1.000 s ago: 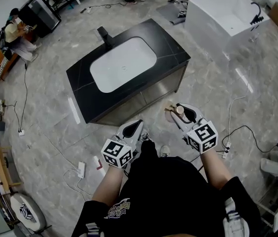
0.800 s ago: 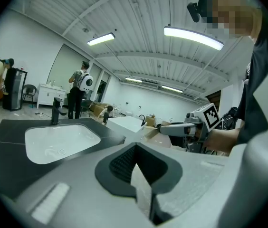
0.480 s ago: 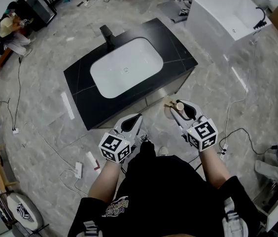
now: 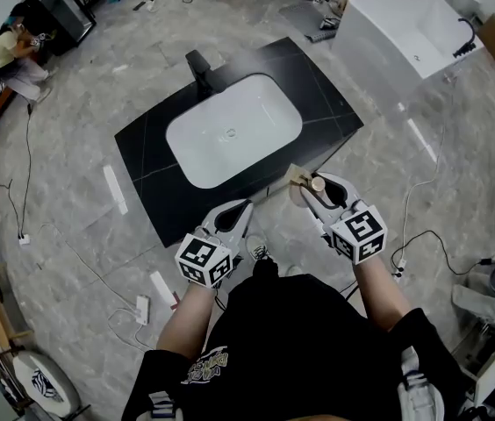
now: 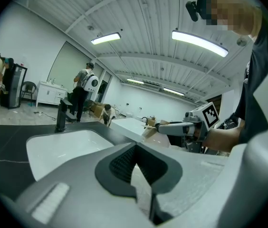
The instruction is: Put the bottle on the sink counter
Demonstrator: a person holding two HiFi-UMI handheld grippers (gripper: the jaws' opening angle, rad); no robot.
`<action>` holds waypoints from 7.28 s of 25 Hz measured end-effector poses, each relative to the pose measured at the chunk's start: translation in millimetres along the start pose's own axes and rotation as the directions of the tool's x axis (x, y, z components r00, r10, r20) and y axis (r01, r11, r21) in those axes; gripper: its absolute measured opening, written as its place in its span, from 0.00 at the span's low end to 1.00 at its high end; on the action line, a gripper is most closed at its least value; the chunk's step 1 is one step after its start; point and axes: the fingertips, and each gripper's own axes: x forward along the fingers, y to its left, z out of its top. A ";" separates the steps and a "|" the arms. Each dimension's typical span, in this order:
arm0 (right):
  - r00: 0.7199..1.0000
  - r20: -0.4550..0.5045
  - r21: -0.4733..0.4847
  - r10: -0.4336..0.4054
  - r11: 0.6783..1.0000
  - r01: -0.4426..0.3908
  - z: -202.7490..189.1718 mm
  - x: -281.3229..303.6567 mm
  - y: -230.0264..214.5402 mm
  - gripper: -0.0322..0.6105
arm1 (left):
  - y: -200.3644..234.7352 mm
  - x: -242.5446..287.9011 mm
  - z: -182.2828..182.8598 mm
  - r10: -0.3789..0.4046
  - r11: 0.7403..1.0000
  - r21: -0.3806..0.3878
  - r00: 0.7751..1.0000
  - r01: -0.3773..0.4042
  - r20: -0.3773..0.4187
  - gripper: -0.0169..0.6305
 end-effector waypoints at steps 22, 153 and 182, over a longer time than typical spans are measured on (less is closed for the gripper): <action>1.000 0.006 -0.032 0.007 0.999 -0.007 37.3 64.6 -39.0 0.31 | 54.2 26.4 33.6 0.023 1.000 -0.007 0.999 -0.022 0.035 0.03; 0.975 -0.016 0.030 0.221 0.975 -0.221 69.1 212.5 -238.6 0.09 | 79.8 121.5 58.1 0.391 0.919 -0.105 0.916 -0.381 0.091 0.03; 0.979 0.016 -0.006 0.205 0.979 -0.205 7.7 6.6 -70.4 0.09 | -28.8 49.9 -7.2 0.241 0.968 -0.083 0.968 -0.235 0.070 0.03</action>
